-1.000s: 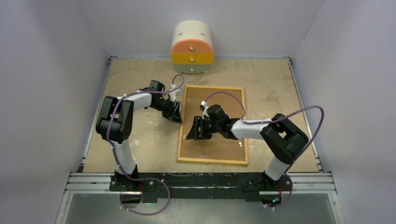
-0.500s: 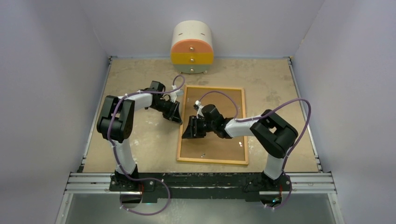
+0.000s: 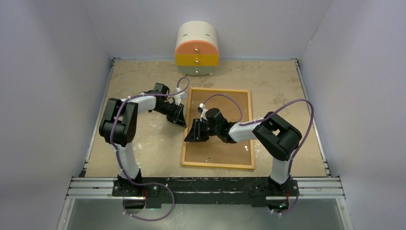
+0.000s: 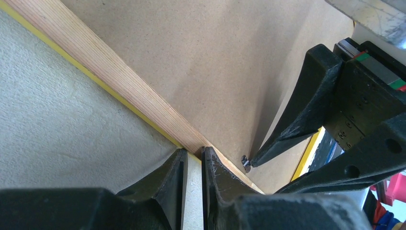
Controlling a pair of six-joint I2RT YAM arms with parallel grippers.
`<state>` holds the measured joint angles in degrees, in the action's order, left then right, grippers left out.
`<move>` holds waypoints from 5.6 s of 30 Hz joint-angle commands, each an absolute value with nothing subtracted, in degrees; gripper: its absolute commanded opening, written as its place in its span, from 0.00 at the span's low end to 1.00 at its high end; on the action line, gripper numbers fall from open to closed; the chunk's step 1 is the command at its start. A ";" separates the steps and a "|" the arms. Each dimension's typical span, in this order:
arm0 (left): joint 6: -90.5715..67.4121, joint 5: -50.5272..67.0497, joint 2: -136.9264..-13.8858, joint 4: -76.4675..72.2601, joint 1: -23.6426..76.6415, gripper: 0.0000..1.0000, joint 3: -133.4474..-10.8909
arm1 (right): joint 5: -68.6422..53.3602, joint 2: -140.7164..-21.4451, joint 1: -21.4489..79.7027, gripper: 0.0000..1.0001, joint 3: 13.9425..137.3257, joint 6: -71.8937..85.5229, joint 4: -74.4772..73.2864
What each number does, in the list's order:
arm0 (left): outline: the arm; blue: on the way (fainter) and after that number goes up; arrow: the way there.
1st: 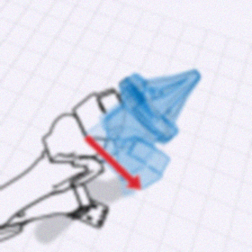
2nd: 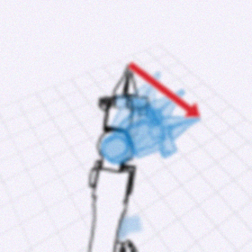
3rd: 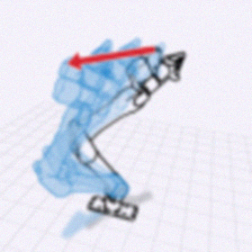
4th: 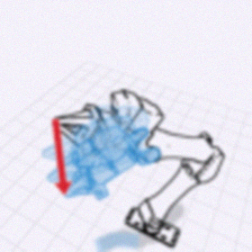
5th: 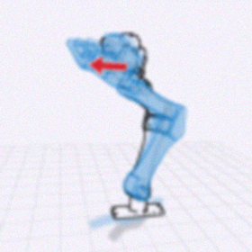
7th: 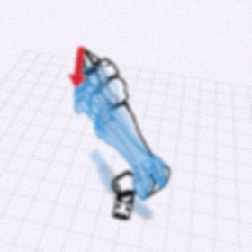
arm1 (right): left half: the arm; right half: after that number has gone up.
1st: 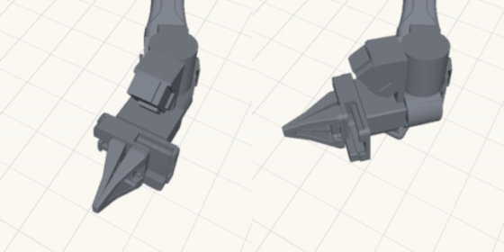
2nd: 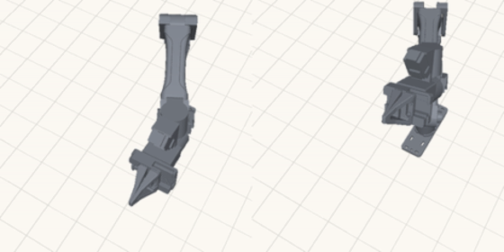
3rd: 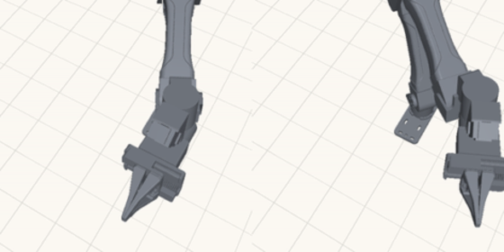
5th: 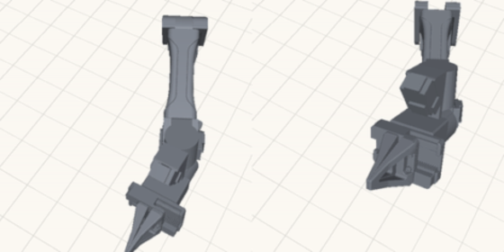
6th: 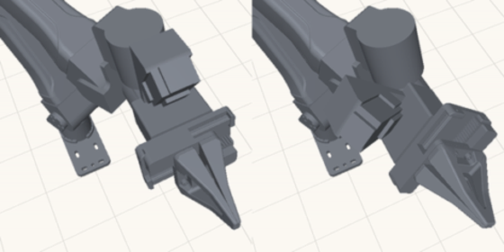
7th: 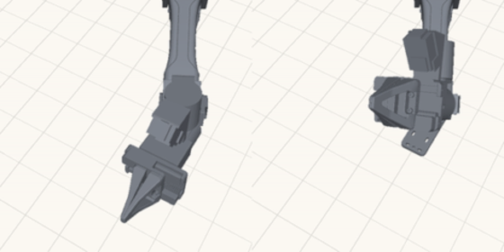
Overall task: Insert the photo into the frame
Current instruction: Install the photo frame at the center of the board.
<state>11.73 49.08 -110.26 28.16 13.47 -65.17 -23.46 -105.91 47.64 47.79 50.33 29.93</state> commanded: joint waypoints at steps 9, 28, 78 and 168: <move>15.29 49.25 -109.23 28.26 13.80 0.13 -65.23 | -18.15 -107.30 48.44 0.38 47.53 52.44 33.53; 17.03 49.67 -108.10 31.00 13.68 0.08 -66.97 | -20.08 -102.27 48.38 0.39 45.19 54.45 36.02; 16.18 50.00 -109.31 29.53 12.82 0.02 -68.17 | -21.12 -104.40 47.04 0.40 46.17 54.14 33.14; 12.04 51.47 -117.69 23.71 11.34 0.00 -74.70 | -31.45 -131.74 32.52 0.43 86.06 47.91 20.05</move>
<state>10.11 51.59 -116.84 24.45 11.00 -74.78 -25.23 -130.15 31.05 83.79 48.29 24.21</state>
